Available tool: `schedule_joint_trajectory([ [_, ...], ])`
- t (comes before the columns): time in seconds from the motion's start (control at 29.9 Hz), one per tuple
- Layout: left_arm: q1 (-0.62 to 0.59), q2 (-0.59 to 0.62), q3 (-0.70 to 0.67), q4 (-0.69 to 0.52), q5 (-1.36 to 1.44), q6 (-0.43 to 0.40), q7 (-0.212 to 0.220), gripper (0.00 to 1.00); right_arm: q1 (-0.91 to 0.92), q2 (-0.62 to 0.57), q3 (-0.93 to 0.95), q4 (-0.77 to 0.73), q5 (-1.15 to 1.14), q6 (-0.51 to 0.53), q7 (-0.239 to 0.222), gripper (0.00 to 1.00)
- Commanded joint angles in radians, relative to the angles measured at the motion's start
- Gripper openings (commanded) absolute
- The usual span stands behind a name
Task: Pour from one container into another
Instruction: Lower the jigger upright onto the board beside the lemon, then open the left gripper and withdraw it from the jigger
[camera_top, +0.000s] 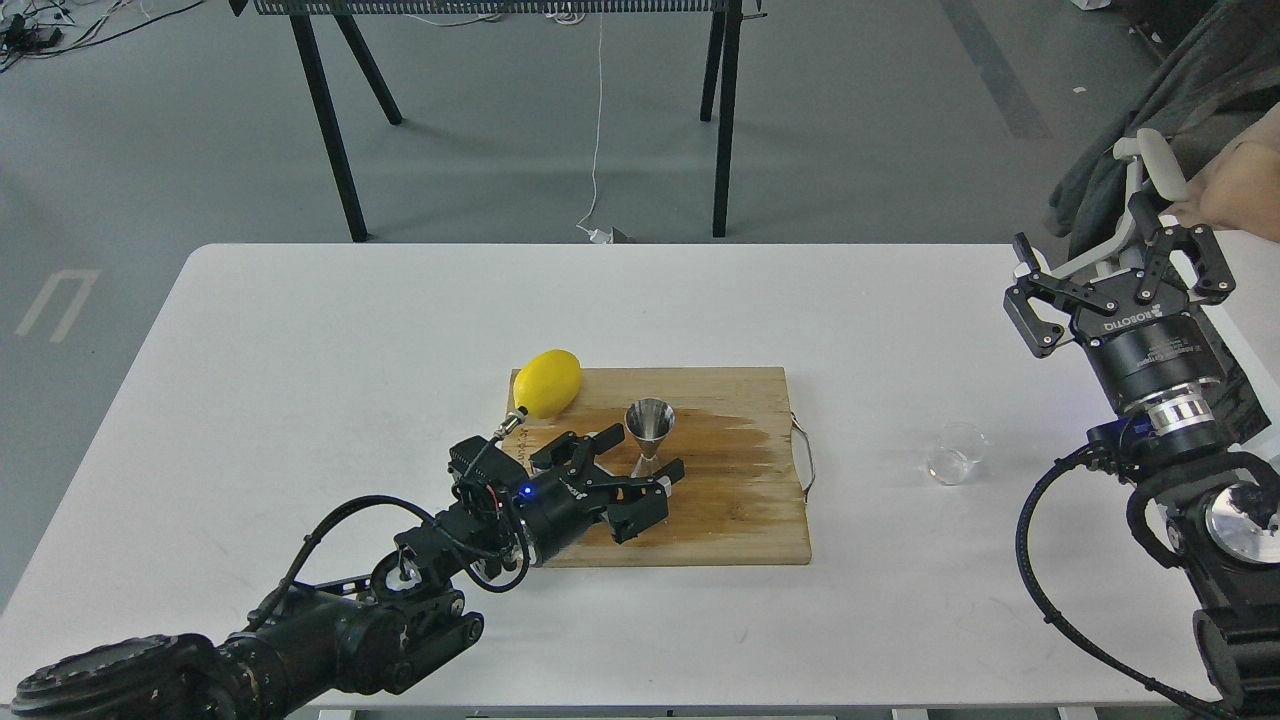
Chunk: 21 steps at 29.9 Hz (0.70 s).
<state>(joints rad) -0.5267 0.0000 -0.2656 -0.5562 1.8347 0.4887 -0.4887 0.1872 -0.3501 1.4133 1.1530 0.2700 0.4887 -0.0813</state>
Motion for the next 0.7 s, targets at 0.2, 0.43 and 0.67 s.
schedule_joint_trajectory([
  [0.2, 0.031, 0.0, -0.004, -0.036, -0.002, 0.0, 0.0, 0.99, -0.003, -0.001, 0.001, 0.002, 0.0, 0.0, 0.0, 0.99],
  [0.43, 0.034, 0.011, -0.014, -0.045, -0.006, 0.0, 0.0, 0.99, -0.003, 0.0, 0.0, 0.001, 0.0, 0.0, 0.0, 0.99],
  [0.67, 0.05, 0.093, -0.017, -0.1, -0.009, 0.0, 0.0, 0.99, -0.003, 0.0, 0.001, 0.002, 0.0, 0.0, 0.0, 0.99],
])
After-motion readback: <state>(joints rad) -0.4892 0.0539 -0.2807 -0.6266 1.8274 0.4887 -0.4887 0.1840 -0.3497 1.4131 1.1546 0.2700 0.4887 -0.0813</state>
